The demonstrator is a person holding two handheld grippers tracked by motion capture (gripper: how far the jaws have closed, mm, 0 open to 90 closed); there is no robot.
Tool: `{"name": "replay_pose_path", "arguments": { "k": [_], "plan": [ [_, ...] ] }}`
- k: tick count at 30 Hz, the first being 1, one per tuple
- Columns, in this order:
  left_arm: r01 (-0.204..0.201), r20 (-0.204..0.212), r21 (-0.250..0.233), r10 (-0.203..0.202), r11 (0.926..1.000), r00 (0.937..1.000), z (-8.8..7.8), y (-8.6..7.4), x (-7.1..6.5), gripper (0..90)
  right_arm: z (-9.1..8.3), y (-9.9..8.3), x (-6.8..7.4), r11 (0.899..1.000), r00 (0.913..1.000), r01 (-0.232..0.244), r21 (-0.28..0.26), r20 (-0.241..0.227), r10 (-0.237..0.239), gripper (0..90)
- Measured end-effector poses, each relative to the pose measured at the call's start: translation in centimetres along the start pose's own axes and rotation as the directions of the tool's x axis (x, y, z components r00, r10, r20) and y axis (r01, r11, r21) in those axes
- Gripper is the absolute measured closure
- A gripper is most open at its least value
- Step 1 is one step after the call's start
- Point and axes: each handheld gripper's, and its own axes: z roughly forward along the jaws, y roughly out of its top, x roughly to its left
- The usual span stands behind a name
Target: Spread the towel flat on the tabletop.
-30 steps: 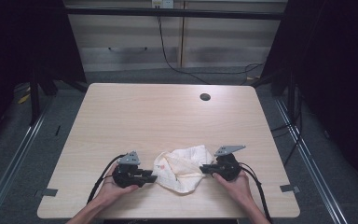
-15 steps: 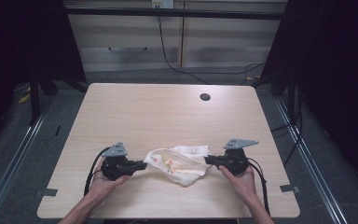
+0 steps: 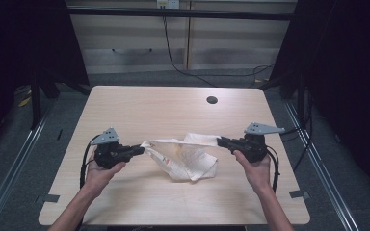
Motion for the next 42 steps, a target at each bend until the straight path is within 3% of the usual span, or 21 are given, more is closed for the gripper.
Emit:
{"name": "replay_pose_path", "arguments": {
  "k": [4, 6, 18, 27, 38, 42],
  "plan": [
    [-0.038, -0.005, -0.024, 0.037, 0.9990, 0.9993, -1.3, 1.7, -0.5, 87.3, -1.2, 2.2, 0.2, 0.999, 0.9997, 0.022, -0.046, 0.010, -0.022, 87.9],
    [-0.058, -0.010, -0.044, 0.058, 0.9973, 0.9983, -1.9, 2.5, -0.7, 87.2, -1.8, 3.9, 0.7, 0.997, 0.9981, 0.061, -0.054, 0.016, -0.060, 88.0],
    [-0.133, -0.070, -0.125, 0.125, 0.9831, 0.9897, -5.3, 7.0, -0.6, 87.3, -2.7, 8.2, 2.5, 0.986, 0.9907, 0.135, -0.102, 0.029, -0.133, 87.9],
    [-0.165, -0.105, -0.160, 0.150, 0.9733, 0.9831, -6.7, 7.6, -1.2, 87.2, -3.2, 9.0, 3.7, 0.979, 0.9863, 0.165, -0.124, 0.025, -0.163, 87.9],
    [-0.214, -0.091, -0.234, 0.198, 0.9482, 0.9759, -9.5, 9.3, -3.4, 87.1, -6.0, 9.6, 6.1, 0.963, 0.9796, 0.199, -0.181, 0.009, -0.201, 88.0],
    [-0.224, -0.082, -0.236, 0.210, 0.9458, 0.9743, -10.3, 8.9, -4.5, 87.1, -7.2, 9.2, 7.4, 0.960, 0.9766, 0.211, -0.187, -0.003, -0.215, 87.9]
  ]
}}
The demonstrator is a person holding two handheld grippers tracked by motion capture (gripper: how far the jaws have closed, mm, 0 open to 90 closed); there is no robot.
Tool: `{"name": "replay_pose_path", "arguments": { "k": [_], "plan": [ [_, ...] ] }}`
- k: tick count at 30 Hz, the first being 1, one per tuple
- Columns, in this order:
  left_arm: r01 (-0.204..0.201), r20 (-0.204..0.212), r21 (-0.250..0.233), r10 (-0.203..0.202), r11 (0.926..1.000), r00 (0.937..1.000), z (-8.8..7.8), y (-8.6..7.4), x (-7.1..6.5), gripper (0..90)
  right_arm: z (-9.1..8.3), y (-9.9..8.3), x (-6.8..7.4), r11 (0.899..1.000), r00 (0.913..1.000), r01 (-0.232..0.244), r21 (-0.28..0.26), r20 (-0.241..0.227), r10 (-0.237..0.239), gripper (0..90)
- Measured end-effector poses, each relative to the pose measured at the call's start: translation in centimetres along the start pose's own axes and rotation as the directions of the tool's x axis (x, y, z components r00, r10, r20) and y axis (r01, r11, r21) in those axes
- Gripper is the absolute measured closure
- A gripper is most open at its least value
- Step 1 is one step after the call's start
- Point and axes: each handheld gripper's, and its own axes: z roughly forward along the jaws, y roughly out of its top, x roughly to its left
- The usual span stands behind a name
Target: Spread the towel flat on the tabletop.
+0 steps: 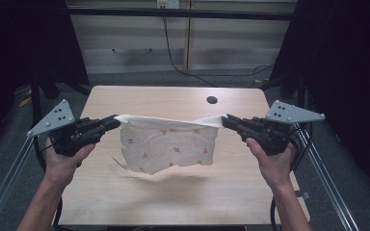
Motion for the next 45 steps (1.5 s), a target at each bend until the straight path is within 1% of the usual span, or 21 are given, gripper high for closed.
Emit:
{"name": "replay_pose_path", "arguments": {
  "k": [5, 8, 9, 10, 12, 15, 18, 21, 26, 29, 31, 33, 35, 36, 37, 38, 40, 41, 43, 44, 45],
  "plan": [
    [0.020, 0.031, -0.008, -0.020, 0.9998, 0.9993, -0.4, -0.9, -0.6, 87.0, -1.1, -0.9, 1.6, 1.000, 1.0000, 0.004, 0.016, 0.002, -0.004, 87.9],
    [0.036, 0.023, 0.037, -0.037, 0.9987, 0.9991, 0.8, -2.1, -0.3, 87.0, -1.0, -2.2, 1.8, 0.999, 0.9996, -0.002, 0.039, 0.028, 0.001, 87.9],
    [0.046, 0.024, 0.042, -0.047, 0.9981, 0.9986, 1.3, -2.5, -0.2, 87.1, -0.7, -3.0, 1.4, 0.998, 0.9993, -0.020, 0.053, 0.031, 0.018, 87.9],
    [0.047, 0.023, 0.080, -0.049, 0.9957, 0.9985, 2.4, -3.4, -0.1, 87.1, -0.5, -3.5, 1.2, 0.998, 0.9990, -0.033, 0.060, 0.031, 0.032, 87.9],
    [0.064, 0.019, 0.109, -0.067, 0.9920, 0.9976, 3.5, -4.6, 0.3, 87.1, 0.0, -5.0, 0.1, 0.993, 0.9959, -0.076, 0.090, 0.057, 0.071, 87.9],
    [0.102, 0.012, 0.134, -0.105, 0.9857, 0.9944, 5.2, -6.3, 1.0, 87.0, 0.7, -6.8, -1.2, 0.984, 0.9904, -0.126, 0.124, 0.072, 0.117, 87.9],
    [0.117, -0.003, 0.171, -0.118, 0.9784, 0.9930, 6.8, -7.7, 1.4, 87.0, 1.7, -8.5, -2.6, 0.974, 0.9841, -0.164, 0.158, 0.094, 0.151, 87.8],
    [0.147, -0.004, 0.205, -0.149, 0.9677, 0.9888, 8.1, -8.8, 2.3, 87.0, 2.5, -9.7, -3.7, 0.964, 0.9771, -0.201, 0.176, 0.106, 0.185, 87.8],
    [0.182, -0.023, 0.251, -0.182, 0.9506, 0.9830, 9.7, -10.4, 3.3, 86.8, 4.3, -11.8, -5.6, 0.941, 0.9649, -0.257, 0.222, 0.111, 0.238, 87.4],
    [0.208, -0.045, 0.287, -0.204, 0.9352, 0.9780, 10.7, -11.6, 4.0, 86.6, 5.6, -12.6, -6.6, 0.930, 0.9593, -0.278, 0.240, 0.120, 0.256, 86.8],
    [0.219, -0.061, 0.288, -0.211, 0.9320, 0.9756, 11.2, -12.4, 4.4, 86.2, 6.6, -13.3, -7.4, 0.923, 0.9574, -0.285, 0.260, 0.123, 0.261, 86.0],
    [0.250, -0.083, 0.300, -0.236, 0.9206, 0.9682, 11.8, -13.5, 5.1, 85.7, 7.5, -13.9, -8.1, 0.911, 0.9504, -0.308, 0.274, 0.132, 0.282, 85.9],
    [0.268, -0.105, 0.315, -0.247, 0.9104, 0.9632, 12.4, -14.4, 5.8, 85.0, 8.5, -14.5, -8.8, 0.902, 0.9471, -0.319, 0.290, 0.133, 0.292, 84.4],
    [0.286, -0.119, 0.315, -0.261, 0.9051, 0.9578, 12.6, -14.8, 6.2, 83.9, 9.0, -14.8, -9.1, 0.899, 0.9461, -0.322, 0.297, 0.137, 0.294, 83.9],
    [0.301, -0.114, 0.305, -0.279, 0.9034, 0.9534, 12.8, -15.1, 6.5, 83.8, 9.5, -15.0, -9.3, 0.896, 0.9455, -0.325, 0.302, 0.125, 0.301, 82.9],
    [0.319, -0.122, 0.304, -0.295, 0.8979, 0.9477, 12.9, -15.4, 6.8, 83.6, 9.9, -15.3, -9.7, 0.898, 0.9494, -0.314, 0.307, 0.103, 0.297, 81.7],
    [0.329, -0.149, 0.307, -0.297, 0.8928, 0.9432, 13.1, -15.8, 7.1, 76.3, 10.8, -15.8, -10.2, 0.889, 0.9443, -0.329, 0.319, 0.126, 0.304, 79.7],
    [0.337, -0.162, 0.307, -0.300, 0.8904, 0.9402, 13.0, -15.9, 7.3, 72.9, 11.1, -16.0, -10.5, 0.887, 0.9420, -0.335, 0.317, 0.128, 0.310, 77.5],
    [0.358, -0.179, 0.287, -0.318, 0.8885, 0.9311, 12.6, -16.0, 7.8, 69.7, 11.4, -16.3, -10.9, 0.883, 0.9365, -0.349, 0.313, 0.145, 0.319, 69.7],
    [0.370, -0.185, 0.280, -0.329, 0.8856, 0.9262, 12.2, -16.0, 8.0, 67.2, 11.5, -16.4, -11.0, 0.882, 0.9323, -0.360, 0.303, 0.156, 0.326, 66.1],
    [0.375, -0.190, 0.273, -0.333, 0.8858, 0.9236, 11.9, -16.0, 8.1, 67.0, 11.5, -16.4, -11.2, 0.885, 0.9307, -0.363, 0.290, 0.158, 0.330, 62.9]
  ]
}}
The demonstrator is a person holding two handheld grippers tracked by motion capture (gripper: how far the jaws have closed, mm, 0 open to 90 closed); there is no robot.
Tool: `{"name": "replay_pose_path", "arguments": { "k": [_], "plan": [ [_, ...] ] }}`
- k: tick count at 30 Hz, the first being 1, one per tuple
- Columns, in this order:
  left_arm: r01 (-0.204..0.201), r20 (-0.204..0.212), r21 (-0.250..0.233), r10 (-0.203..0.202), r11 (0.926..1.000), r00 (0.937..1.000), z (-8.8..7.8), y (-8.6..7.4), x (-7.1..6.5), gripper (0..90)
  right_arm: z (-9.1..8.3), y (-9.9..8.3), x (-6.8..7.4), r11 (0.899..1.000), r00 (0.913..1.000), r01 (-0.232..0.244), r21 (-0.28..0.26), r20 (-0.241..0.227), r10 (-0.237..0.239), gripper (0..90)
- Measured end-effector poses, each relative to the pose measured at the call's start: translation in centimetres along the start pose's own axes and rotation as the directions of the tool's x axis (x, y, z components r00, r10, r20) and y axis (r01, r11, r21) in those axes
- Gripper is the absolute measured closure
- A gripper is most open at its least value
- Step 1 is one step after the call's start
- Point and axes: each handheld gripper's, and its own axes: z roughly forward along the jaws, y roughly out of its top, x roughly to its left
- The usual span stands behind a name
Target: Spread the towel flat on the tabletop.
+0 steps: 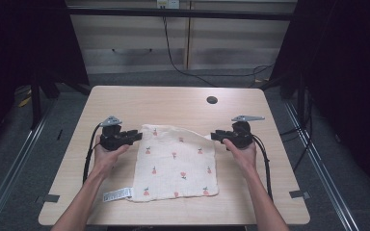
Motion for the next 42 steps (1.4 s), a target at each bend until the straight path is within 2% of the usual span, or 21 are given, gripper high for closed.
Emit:
{"name": "replay_pose_path", "arguments": {
  "k": [2, 7, 9, 10, 11, 15, 18, 20, 23, 25, 26, 28, 32, 35, 39, 40, 42],
  "plan": [
    [0.000, -0.010, -0.007, 0.000, 1.0000, 1.0000, -0.6, 0.0, 0.3, 65.7, -0.2, 0.1, -0.2, 1.000, 0.9998, -0.012, -0.024, 0.013, 0.013, 53.7],
    [-0.011, -0.018, -0.009, 0.011, 0.9999, 0.9998, -2.1, -0.2, 0.6, 65.0, -1.0, 0.5, -0.4, 0.998, 0.9995, -0.013, -0.053, 0.030, 0.015, 48.7],
    [-0.012, -0.022, -0.001, 0.012, 0.9999, 0.9997, -2.7, -0.4, 0.7, 68.5, -1.5, 0.5, -0.3, 0.999, 0.9996, -0.003, -0.048, 0.027, 0.005, 47.2],
    [0.002, -0.021, -0.001, -0.002, 1.0000, 0.9998, -3.1, -0.5, 0.7, 68.8, -1.7, 0.5, -0.2, 0.999, 0.9998, 0.002, -0.048, 0.018, -0.001, 47.0],
    [-0.003, -0.012, 0.005, 0.003, 1.0000, 0.9999, -3.5, -0.8, 0.7, 68.8, -2.0, 0.4, -0.1, 0.999, 1.0000, 0.004, -0.044, 0.008, -0.003, 47.2],
    [-0.045, -0.001, 0.040, 0.045, 0.9982, 0.9990, -4.7, -1.5, 0.2, 67.9, -2.7, -0.5, 0.9, 0.999, 0.9986, 0.050, -0.008, -0.015, -0.050, 52.2],
    [-0.052, 0.024, 0.051, 0.051, 0.9974, 0.9984, -5.1, -2.2, -0.5, 65.2, -2.9, -1.2, 1.7, 0.997, 0.9961, 0.080, 0.022, -0.038, -0.079, 54.4],
    [-0.077, 0.044, 0.068, 0.074, 0.9947, 0.9963, -5.0, -2.6, -0.9, 64.1, -3.0, -1.8, 2.2, 0.995, 0.9949, 0.088, 0.052, -0.055, -0.085, 56.3],
    [-0.073, 0.086, 0.097, 0.065, 0.9926, 0.9942, -4.2, -3.1, -1.4, 66.4, -2.6, -2.6, 2.7, 0.988, 0.9917, 0.113, 0.105, -0.072, -0.106, 58.4],
    [-0.117, 0.100, 0.136, 0.104, 0.9837, 0.9895, -3.4, -3.7, -2.1, 66.6, -2.3, -3.1, 3.0, 0.985, 0.9905, 0.123, 0.117, -0.075, -0.115, 62.2],
    [-0.128, 0.111, 0.153, 0.111, 0.9799, 0.9875, -3.1, -4.0, -2.4, 67.0, -2.0, -3.5, 3.1, 0.984, 0.9892, 0.133, 0.118, -0.079, -0.124, 63.4],
    [-0.149, 0.112, 0.171, 0.131, 0.9740, 0.9850, -2.7, -4.3, -2.8, 67.0, -1.5, -3.9, 3.2, 0.982, 0.9882, 0.136, 0.128, -0.087, -0.126, 64.0],
    [-0.154, 0.105, 0.163, 0.138, 0.9745, 0.9848, -2.3, -4.4, -2.9, 66.5, -0.2, -4.5, 3.3, 0.976, 0.9851, 0.151, 0.156, -0.106, -0.135, 64.0],
    [-0.167, 0.096, 0.178, 0.152, 0.9698, 0.9837, -1.9, -4.6, -2.9, 67.4, 0.5, -4.8, 3.3, 0.971, 0.9841, 0.157, 0.178, -0.111, -0.139, 61.6],
    [-0.185, 0.082, 0.193, 0.172, 0.9636, 0.9817, -1.5, -4.8, -3.0, 69.0, 0.8, -4.9, 3.1, 0.971, 0.9858, 0.152, 0.185, -0.100, -0.135, 60.8],
    [-0.179, 0.081, 0.195, 0.166, 0.9642, 0.9827, -1.4, -4.9, -3.0, 69.2, 0.8, -4.9, 3.0, 0.971, 0.9857, 0.155, 0.182, -0.094, -0.140, 60.8],
    [-0.183, 0.094, 0.209, 0.167, 0.9605, 0.9815, -1.1, -5.0, -3.0, 69.6, 0.9, -5.0, 2.8, 0.970, 0.9863, 0.155, 0.187, -0.086, -0.141, 60.3]
  ]
}}
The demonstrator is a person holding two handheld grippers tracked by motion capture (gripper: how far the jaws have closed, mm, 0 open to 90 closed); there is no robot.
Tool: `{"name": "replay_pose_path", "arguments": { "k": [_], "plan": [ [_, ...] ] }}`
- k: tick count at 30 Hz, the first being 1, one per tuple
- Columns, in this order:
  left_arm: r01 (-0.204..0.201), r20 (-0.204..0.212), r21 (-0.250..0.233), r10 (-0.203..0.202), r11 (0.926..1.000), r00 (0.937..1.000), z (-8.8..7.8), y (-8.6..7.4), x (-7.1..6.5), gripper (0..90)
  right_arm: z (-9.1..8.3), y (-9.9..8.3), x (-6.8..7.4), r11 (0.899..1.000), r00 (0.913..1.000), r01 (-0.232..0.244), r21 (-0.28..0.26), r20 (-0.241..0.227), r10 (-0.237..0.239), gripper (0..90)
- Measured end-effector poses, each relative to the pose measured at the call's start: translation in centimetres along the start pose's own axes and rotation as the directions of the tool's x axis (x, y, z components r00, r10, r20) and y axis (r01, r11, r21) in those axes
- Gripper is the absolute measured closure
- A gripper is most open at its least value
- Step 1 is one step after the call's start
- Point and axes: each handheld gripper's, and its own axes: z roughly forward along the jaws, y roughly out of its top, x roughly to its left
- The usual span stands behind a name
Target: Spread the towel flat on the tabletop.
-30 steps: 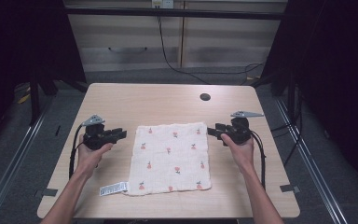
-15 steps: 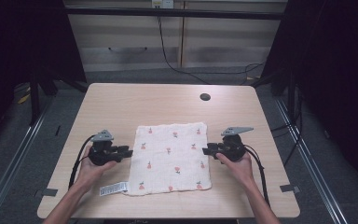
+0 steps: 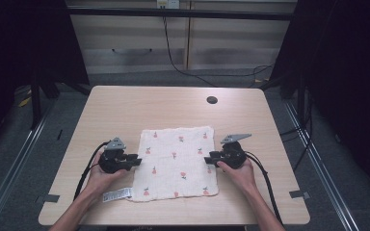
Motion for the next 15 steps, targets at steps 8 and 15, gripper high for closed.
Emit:
{"name": "replay_pose_path", "arguments": {
  "k": [8, 15],
  "plan": [
    [-0.049, 0.001, 0.016, 0.049, 0.9987, 0.9988, 0.26, -0.17, -0.05, 84.3, 0.27, -0.22, 0.39, 1.000, 0.9992, 0.025, 0.012, 0.031, -0.025, 70.4],
    [-0.040, -0.010, 0.014, 0.040, 0.9991, 0.9992, 0.31, -0.14, -0.29, 88.2, -0.63, -1.01, 0.82, 0.999, 0.9994, 0.016, 0.048, 0.029, -0.018, 88.9]
  ]
}}
